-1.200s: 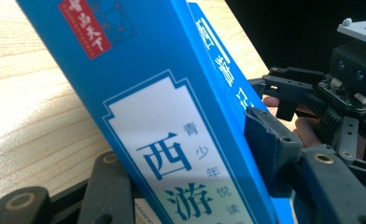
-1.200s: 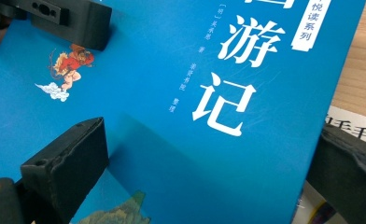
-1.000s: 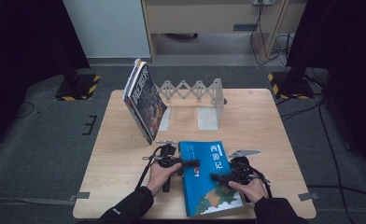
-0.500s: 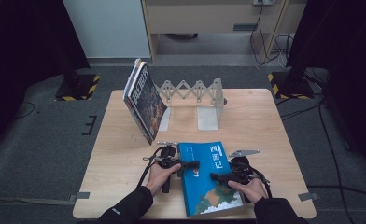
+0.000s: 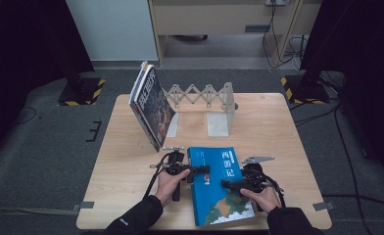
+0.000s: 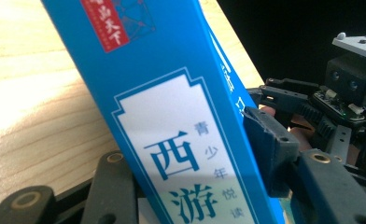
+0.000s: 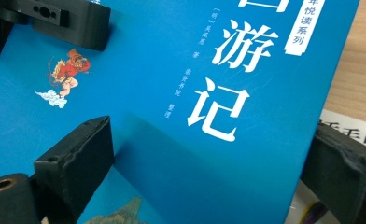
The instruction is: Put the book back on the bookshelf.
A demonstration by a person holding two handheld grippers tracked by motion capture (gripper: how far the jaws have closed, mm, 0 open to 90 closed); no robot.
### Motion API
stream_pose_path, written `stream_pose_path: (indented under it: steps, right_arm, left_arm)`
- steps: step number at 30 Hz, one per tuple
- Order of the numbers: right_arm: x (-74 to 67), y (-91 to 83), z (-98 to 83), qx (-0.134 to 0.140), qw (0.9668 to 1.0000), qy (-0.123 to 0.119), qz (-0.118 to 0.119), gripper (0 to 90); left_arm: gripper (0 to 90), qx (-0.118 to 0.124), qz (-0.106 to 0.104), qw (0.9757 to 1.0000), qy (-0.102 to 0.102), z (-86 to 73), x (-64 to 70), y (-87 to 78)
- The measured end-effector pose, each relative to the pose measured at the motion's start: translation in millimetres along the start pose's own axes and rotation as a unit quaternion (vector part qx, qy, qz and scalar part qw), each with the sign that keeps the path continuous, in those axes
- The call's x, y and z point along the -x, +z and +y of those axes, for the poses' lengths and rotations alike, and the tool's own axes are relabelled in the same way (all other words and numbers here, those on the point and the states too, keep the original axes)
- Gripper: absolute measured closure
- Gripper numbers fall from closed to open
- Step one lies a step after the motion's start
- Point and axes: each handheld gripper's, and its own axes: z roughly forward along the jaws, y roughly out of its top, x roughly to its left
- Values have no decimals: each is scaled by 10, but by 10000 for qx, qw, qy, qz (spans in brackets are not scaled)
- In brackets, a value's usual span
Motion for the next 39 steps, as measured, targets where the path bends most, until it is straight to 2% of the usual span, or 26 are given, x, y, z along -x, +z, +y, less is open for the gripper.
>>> stream_pose_path:
  steps: [5,14,16,21,26,31,36,39]
  right_arm:
    - [1,-46,17,126,9999,-7,-15,136]
    - [-13,-77,22,152,9998,-99,-37,140]
    - [-16,-83,24,145,9998,-122,-34,140]
    - [-14,-89,29,177,9997,-167,7,140]
    - [12,-80,46,430,9990,-83,15,125]
    - [33,-94,53,561,9982,81,173,102]
    - [36,-151,54,631,9979,119,132,169]
    - [30,-167,64,612,9980,150,97,179]
  left_arm:
    - [519,68,-56,10000,24,39,40,-20]
    - [519,62,-20,9999,116,70,97,-10]
    - [536,83,-22,9999,63,71,106,-19]
    - [554,163,-34,9998,119,59,131,-44]
    - [562,228,-105,9993,270,58,179,-65]
    - [571,270,-182,9984,463,66,261,-85]
    - [570,244,-148,9982,534,82,287,-83]
    - [567,251,-96,9981,547,84,313,-77]
